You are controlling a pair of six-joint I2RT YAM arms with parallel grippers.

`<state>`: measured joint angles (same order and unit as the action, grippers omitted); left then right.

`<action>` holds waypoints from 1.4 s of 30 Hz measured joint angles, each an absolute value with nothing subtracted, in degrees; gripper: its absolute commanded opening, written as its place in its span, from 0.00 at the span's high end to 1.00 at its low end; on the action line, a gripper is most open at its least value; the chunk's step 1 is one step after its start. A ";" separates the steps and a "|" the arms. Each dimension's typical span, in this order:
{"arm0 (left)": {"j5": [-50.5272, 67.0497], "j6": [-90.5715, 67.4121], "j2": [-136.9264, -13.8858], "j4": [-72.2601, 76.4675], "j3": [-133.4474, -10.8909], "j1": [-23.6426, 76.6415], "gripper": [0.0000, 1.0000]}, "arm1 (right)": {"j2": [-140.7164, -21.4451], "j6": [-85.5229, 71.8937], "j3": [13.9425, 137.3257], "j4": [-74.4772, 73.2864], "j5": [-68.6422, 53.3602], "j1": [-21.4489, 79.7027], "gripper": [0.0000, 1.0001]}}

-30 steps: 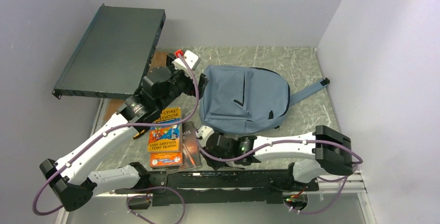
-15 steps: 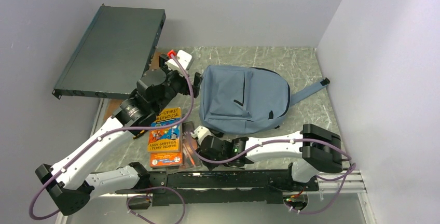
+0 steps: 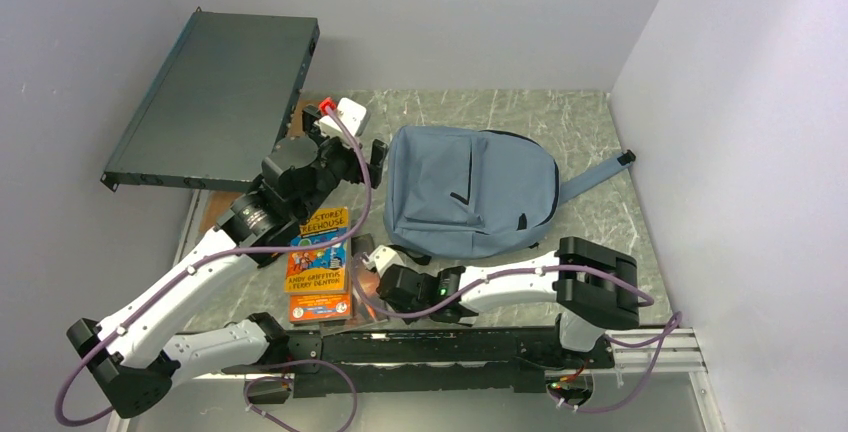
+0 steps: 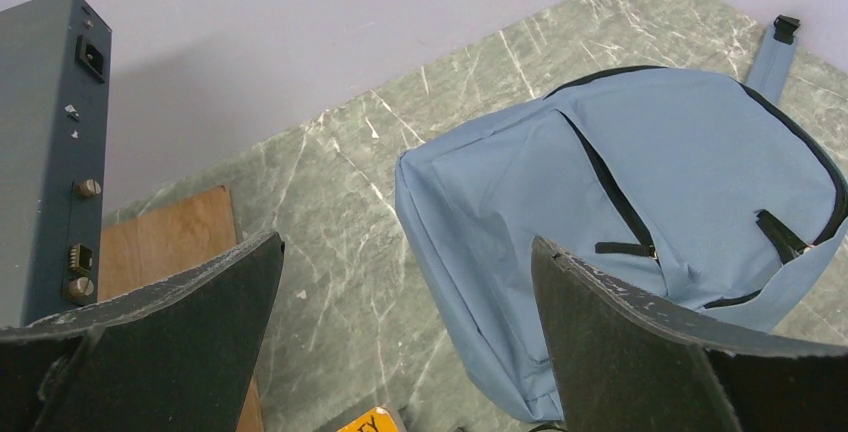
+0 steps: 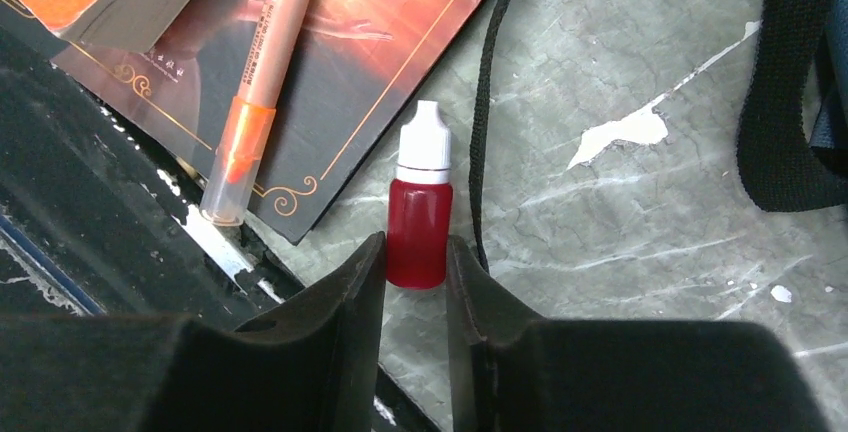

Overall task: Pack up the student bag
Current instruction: Pick up the stationery from the center of the board, then place the stationery in the student bag.

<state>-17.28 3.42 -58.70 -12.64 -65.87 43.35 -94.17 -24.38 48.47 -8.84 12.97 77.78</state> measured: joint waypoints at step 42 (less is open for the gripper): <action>-20.56 3.22 -57.45 -9.98 -63.00 43.35 0.00 | -94.48 -31.18 71.22 -28.47 17.10 37.34 1.00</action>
